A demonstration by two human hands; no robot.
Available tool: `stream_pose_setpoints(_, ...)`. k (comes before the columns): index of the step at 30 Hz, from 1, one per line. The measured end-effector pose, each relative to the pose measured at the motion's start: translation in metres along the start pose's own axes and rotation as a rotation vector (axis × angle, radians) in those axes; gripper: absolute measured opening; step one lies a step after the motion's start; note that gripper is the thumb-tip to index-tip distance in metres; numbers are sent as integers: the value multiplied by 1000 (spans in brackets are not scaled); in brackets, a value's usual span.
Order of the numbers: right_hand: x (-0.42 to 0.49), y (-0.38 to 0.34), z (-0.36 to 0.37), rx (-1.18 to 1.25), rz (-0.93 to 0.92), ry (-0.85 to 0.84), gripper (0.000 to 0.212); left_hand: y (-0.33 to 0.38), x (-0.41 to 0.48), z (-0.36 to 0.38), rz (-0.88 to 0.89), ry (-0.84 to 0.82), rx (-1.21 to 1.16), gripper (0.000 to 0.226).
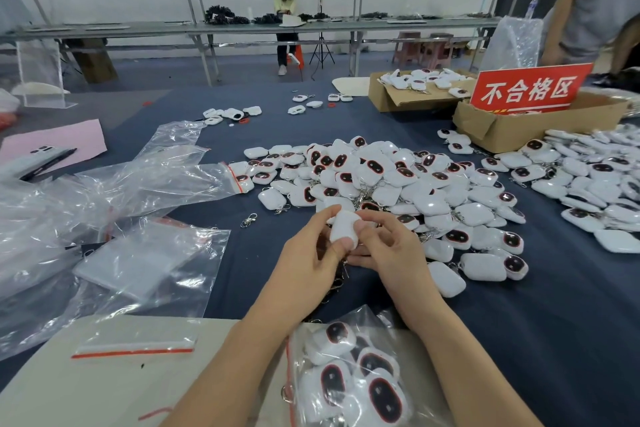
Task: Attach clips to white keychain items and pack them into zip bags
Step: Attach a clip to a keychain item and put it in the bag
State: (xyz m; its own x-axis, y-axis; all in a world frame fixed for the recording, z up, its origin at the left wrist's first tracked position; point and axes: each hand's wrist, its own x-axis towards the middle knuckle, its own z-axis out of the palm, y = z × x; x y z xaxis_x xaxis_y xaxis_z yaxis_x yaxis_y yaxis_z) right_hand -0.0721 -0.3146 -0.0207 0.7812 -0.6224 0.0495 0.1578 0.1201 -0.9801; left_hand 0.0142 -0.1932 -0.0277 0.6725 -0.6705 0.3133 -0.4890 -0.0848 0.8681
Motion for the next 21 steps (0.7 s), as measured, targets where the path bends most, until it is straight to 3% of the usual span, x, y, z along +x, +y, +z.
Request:
stream_pose_setpoints(6, 0, 0, 1, -136, -39, -153, 42, -4, 3, -2, -62, 72, -25, 34)
stream_pose_setpoints(21, -1, 2, 1, -219, -62, -110, 37, 0, -1, -5, -111, 40, -36, 25)
